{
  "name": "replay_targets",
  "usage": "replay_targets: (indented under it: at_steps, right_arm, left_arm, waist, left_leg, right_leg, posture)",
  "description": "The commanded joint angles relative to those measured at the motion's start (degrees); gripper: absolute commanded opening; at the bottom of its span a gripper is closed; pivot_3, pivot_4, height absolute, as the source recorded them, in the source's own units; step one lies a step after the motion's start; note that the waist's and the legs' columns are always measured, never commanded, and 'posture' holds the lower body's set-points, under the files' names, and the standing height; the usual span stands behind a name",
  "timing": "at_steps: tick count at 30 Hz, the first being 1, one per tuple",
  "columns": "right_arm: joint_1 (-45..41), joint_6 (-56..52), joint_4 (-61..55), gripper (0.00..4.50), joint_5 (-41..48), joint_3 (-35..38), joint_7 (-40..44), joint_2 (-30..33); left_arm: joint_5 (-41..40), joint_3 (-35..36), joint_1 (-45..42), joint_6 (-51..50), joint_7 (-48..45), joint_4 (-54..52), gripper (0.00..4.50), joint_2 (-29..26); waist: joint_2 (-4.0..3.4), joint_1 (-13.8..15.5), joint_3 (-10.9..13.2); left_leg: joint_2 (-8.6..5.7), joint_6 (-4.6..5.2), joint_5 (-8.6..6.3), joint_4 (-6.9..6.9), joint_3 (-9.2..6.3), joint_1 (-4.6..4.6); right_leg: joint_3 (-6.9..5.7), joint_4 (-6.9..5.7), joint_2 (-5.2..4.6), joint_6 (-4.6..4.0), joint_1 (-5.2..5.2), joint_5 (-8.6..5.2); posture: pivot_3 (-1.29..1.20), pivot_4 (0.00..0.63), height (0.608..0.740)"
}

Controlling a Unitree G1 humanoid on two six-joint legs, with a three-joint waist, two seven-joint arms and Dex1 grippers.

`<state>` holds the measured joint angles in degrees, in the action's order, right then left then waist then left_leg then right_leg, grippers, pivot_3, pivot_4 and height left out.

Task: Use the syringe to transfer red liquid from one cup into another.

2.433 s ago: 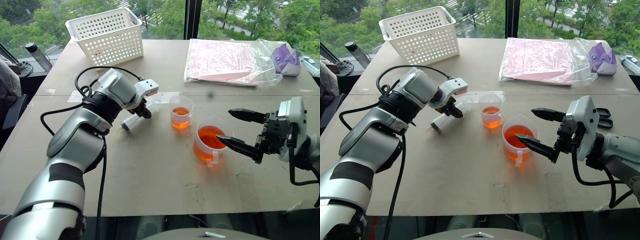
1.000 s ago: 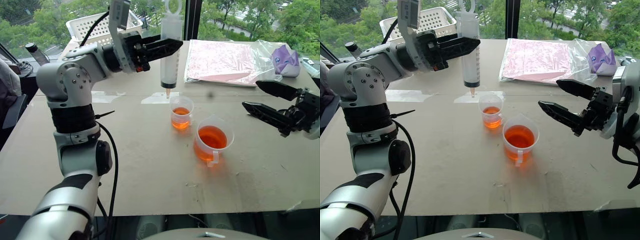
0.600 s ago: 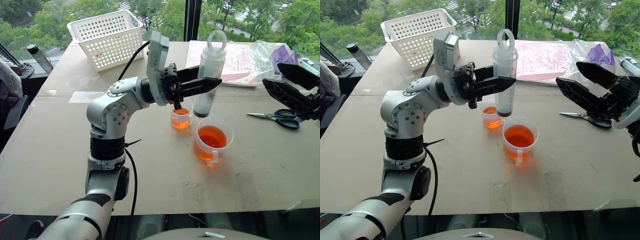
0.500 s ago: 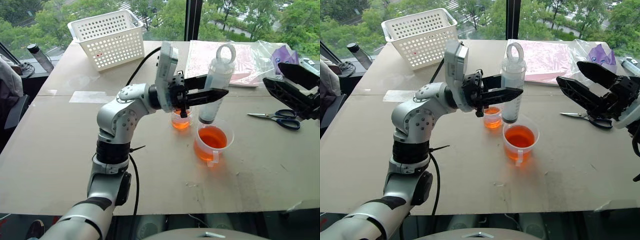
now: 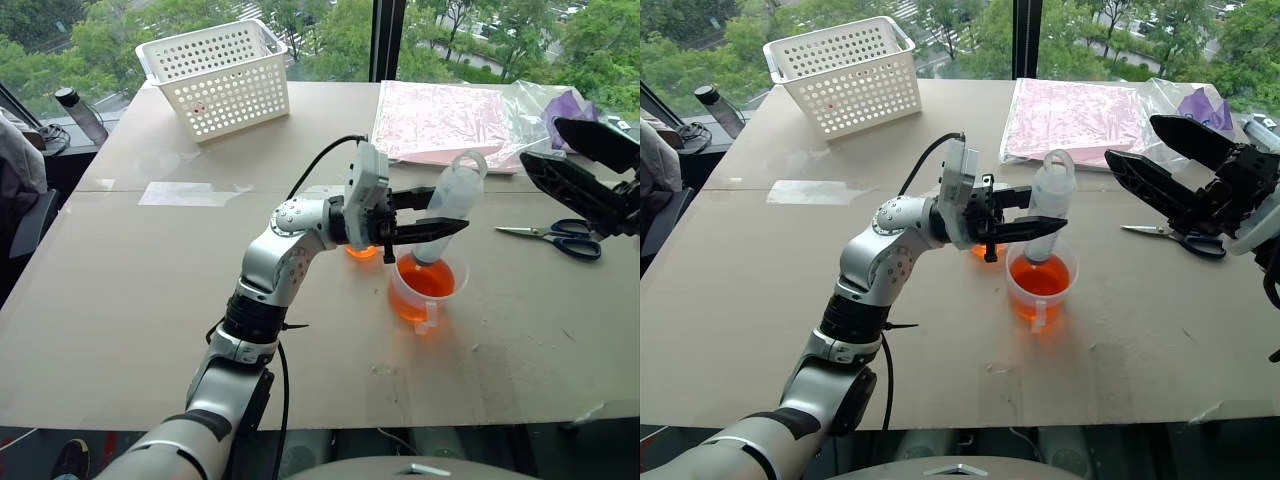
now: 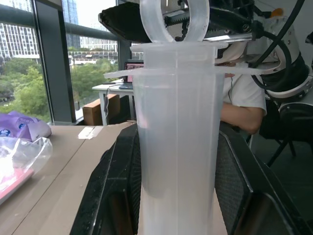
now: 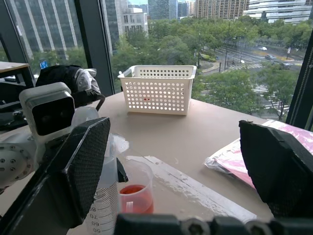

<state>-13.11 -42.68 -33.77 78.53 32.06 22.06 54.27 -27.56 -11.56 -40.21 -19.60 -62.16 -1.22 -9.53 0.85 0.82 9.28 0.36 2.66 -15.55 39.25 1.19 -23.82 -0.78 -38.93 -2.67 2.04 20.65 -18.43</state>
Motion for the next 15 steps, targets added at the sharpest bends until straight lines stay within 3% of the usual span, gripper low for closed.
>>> replay_targets:
  at_steps: [1,14,15]
  right_arm:
    - [-1.61,-0.85,-3.57,4.50,2.41,-1.89,-2.67,1.71]
    - [-2.13,-2.31,-8.91,4.50,5.97,-8.40,-14.95,3.30]
    - [-2.09,-2.10,-8.82,3.96,6.27,-8.26,-15.51,3.15]
  left_arm:
    - [2.90,-1.05,-1.00,4.26,1.08,1.44,1.42,1.05]
    - [4.13,-1.46,0.18,5.22,3.58,1.65,1.42,2.75]
    - [4.10,-1.46,0.23,5.16,3.61,1.60,1.42,2.76]
  waist:
    - [0.00,-0.02,0.00]
    - [0.00,0.01,0.00]
    - [0.00,-0.01,0.00]
  left_leg:
    - [0.00,0.00,0.00,-0.01,0.00,0.00]
    - [0.00,0.00,0.00,-0.01,-0.02,-0.02]
    - [0.00,0.00,0.00,-0.01,-0.02,-0.01]
  right_leg:
    - [0.00,0.01,0.00,0.00,0.00,0.00]
    - [-0.01,0.01,-0.01,0.00,0.01,0.00]
    - [-0.01,0.01,-0.01,0.00,0.01,0.00]
  posture:
    - [0.00,0.150,0.740]
    - [0.00,0.150,0.740]
    - [0.00,0.150,0.740]
